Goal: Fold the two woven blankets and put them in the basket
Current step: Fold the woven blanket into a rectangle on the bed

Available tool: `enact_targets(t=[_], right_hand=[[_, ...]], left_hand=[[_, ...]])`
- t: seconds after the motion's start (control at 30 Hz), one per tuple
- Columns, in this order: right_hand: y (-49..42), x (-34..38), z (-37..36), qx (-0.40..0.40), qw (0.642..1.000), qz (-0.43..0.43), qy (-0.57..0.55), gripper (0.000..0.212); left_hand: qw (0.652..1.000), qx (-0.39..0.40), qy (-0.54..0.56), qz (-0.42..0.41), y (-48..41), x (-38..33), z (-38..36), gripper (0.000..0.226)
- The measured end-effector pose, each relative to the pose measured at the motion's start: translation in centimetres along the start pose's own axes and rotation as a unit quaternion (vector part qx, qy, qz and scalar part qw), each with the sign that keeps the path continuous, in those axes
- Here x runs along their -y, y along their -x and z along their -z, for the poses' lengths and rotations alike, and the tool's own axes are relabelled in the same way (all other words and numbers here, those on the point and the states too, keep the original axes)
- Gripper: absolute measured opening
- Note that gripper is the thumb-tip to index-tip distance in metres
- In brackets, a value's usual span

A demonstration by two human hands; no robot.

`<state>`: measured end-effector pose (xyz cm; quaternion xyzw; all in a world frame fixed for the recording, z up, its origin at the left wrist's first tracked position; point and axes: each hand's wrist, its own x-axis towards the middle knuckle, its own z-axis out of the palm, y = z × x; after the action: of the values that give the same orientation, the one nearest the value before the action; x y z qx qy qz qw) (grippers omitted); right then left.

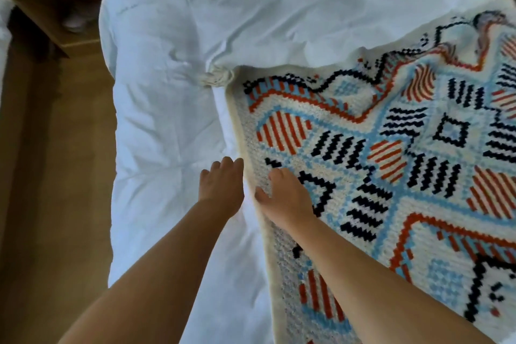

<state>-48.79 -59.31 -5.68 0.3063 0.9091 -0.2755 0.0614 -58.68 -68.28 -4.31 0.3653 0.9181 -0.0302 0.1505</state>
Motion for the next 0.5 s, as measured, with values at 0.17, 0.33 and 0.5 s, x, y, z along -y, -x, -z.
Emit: enact_targets(t=[0.17, 0.33, 0.5], right_hand=[[-4.8, 2.5, -0.9, -0.061, 0.998, -0.015, -0.004, 0.042], [-10.0, 4.8, -2.3, -0.083, 0.995, -0.061, -0.018, 0.05], [-13.8, 5.4, -4.0, -0.089, 0.994, -0.063, 0.029, 0.037]], left_hand=[[0.995, -0.045, -0.077, -0.048, -7.1, 3.1, 2.1, 0.058], [0.979, -0.078, -0.147, -0.114, -13.6, 4.9, 3.9, 0.078], [0.965, -0.09, -0.174, -0.173, -19.9, 5.6, 4.4, 0.077]])
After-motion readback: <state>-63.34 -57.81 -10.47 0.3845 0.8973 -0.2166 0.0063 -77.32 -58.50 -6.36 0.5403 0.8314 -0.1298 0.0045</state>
